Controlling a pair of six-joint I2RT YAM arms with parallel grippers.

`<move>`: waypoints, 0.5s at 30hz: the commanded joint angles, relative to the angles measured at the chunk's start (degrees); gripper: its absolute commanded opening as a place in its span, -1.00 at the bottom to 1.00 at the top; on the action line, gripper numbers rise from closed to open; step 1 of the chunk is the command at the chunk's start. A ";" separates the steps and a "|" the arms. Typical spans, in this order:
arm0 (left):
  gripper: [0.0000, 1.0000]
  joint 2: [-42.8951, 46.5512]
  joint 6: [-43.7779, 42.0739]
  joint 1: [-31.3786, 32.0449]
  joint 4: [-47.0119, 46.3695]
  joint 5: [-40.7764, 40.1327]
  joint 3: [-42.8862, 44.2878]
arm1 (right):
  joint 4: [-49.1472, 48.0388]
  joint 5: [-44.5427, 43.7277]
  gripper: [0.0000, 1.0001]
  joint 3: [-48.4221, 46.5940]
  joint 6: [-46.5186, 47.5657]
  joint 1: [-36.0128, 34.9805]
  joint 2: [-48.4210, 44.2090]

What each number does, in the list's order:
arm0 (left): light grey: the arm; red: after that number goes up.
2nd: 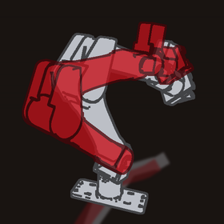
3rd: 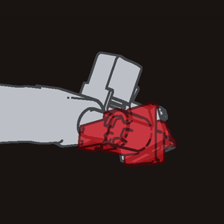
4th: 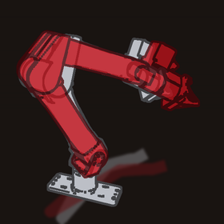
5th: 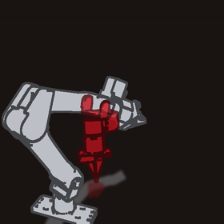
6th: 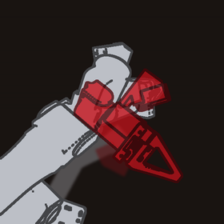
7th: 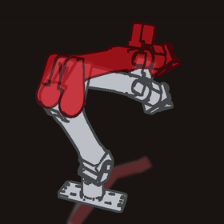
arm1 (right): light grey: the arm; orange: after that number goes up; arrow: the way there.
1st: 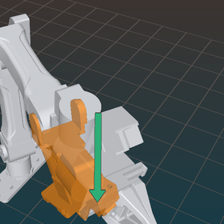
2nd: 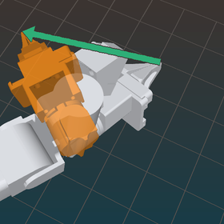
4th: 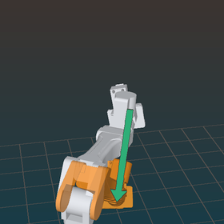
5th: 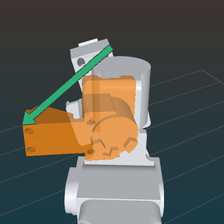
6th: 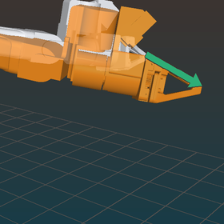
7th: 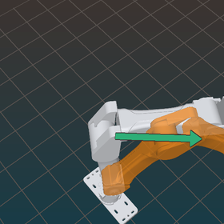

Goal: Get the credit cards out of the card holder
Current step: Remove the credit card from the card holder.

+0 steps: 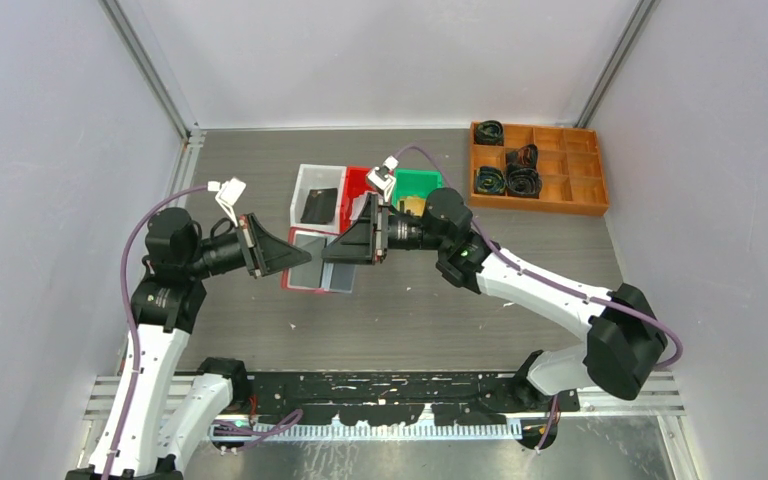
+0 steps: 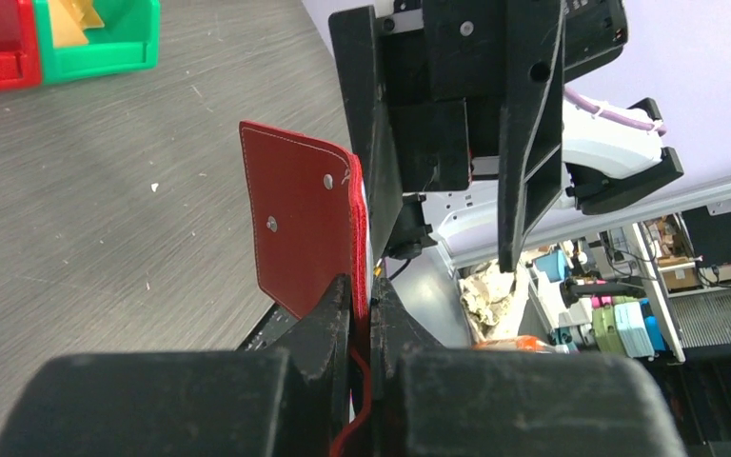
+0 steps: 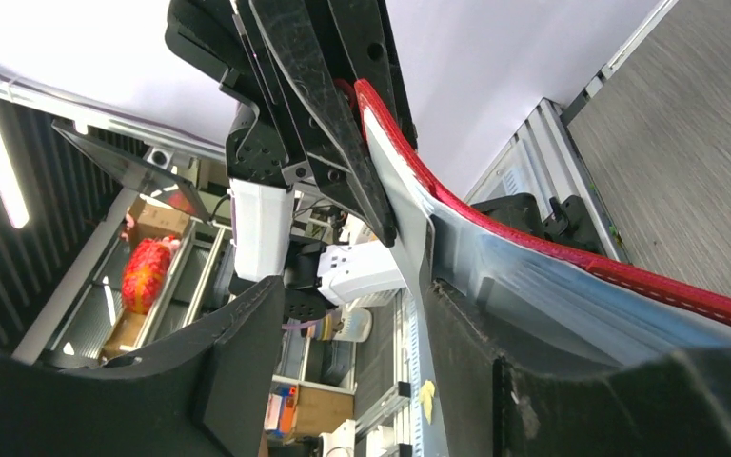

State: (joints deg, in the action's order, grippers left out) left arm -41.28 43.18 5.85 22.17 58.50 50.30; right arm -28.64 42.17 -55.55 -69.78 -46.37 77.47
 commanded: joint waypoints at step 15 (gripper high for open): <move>-1.00 0.74 7.55 -0.48 -10.88 3.12 1.95 | 10.24 0.15 0.21 -5.70 10.49 -1.44 -0.86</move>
State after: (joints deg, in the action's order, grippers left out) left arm -41.30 48.25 5.52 18.24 58.72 50.30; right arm -22.50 42.96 -57.49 -64.42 -47.18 78.35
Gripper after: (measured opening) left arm 0.054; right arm 0.609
